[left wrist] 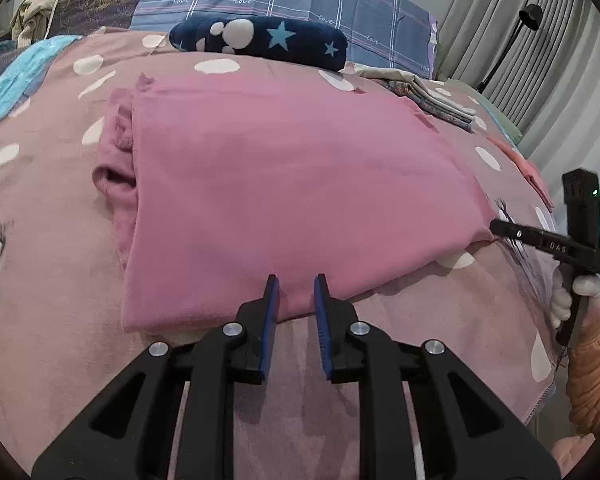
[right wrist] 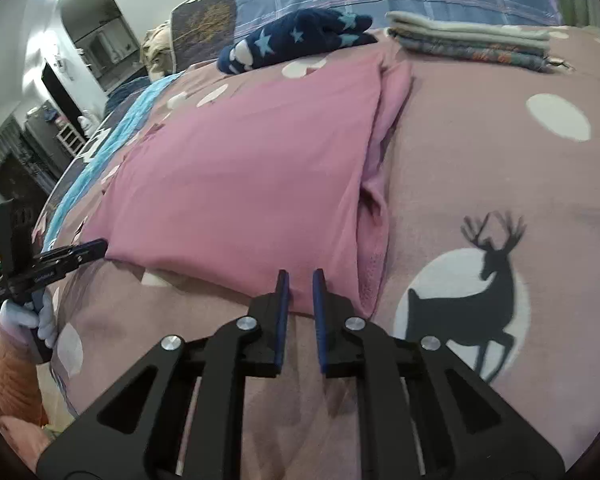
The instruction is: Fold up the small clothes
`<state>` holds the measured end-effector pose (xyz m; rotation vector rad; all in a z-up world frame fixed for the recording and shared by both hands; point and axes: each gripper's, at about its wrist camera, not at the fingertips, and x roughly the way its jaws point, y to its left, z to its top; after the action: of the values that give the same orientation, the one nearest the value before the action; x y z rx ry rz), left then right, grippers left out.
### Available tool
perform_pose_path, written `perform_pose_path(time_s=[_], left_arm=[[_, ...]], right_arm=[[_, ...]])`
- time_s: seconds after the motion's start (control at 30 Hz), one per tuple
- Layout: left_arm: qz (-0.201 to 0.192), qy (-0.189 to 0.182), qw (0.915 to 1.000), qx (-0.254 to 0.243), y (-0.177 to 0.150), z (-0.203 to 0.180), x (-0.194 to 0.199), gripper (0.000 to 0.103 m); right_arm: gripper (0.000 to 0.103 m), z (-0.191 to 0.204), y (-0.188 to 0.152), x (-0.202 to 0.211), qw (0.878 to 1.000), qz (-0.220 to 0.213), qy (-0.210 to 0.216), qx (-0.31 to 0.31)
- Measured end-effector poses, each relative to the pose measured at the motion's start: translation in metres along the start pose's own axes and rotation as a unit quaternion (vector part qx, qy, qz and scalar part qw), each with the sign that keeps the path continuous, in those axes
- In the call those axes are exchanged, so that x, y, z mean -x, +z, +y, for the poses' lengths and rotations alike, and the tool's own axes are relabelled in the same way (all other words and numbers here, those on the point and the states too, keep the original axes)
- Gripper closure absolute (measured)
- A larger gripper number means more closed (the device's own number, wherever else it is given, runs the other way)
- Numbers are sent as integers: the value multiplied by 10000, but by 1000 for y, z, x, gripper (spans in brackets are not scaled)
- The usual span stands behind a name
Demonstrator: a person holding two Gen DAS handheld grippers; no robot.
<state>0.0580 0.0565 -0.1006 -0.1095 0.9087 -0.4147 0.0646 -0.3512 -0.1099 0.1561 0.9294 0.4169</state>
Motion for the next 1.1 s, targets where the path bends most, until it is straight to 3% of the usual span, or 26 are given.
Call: perform_pose_path(time_s=[0.07,0.17,0.23,0.27,0.33,0.37,0.53,0.67,0.73,0.83,0.9,1.0,1.03,1.1], left_arm=[[-152,-159,9997,-144,9,-10,4,82],[-255,-343,9986,-308,16,-25,-4,73],[53,-248,9988,-423,14,-35,-21,69],[188,-117,9986,-477,8,-36,-32,69],[4,-129,9983,-572,1,-37,-29,69],[-3,-228,9985,-495,0,-33,-26,69],[-81,-416,9987,-280,-3,-22,-13,69],[-373,31,9992,-144,-8,-5,20,67],[-506,161,9986,29,-9,11,34,66],[-513,520,9969,292,-13,34,39,66],[-279,762,9953,527,-20,49,28,66],[-358,741,9951,547,-29,54,28,66],[-361,757,9951,523,-28,53,30,66],[-390,702,9953,543,-28,55,35,66]], right_arm=[[89,19,7,7,9995,-229,-18,238],[90,52,18,5,9963,-412,450,609],[90,71,20,-11,9943,-257,627,817],[89,77,17,-27,9949,25,562,840],[89,76,5,-53,9953,382,446,765],[89,74,1,-49,9953,201,536,778],[90,58,-2,-32,9960,217,793,340],[87,62,-5,-13,9971,-72,455,609],[80,58,-5,4,9963,-367,413,663],[76,45,4,15,9966,-595,433,365],[76,42,4,10,9973,-519,488,196],[73,43,-9,-23,9994,178,132,250],[72,47,-14,-21,9993,-7,57,376],[72,55,-11,-14,9985,48,-94,529]])
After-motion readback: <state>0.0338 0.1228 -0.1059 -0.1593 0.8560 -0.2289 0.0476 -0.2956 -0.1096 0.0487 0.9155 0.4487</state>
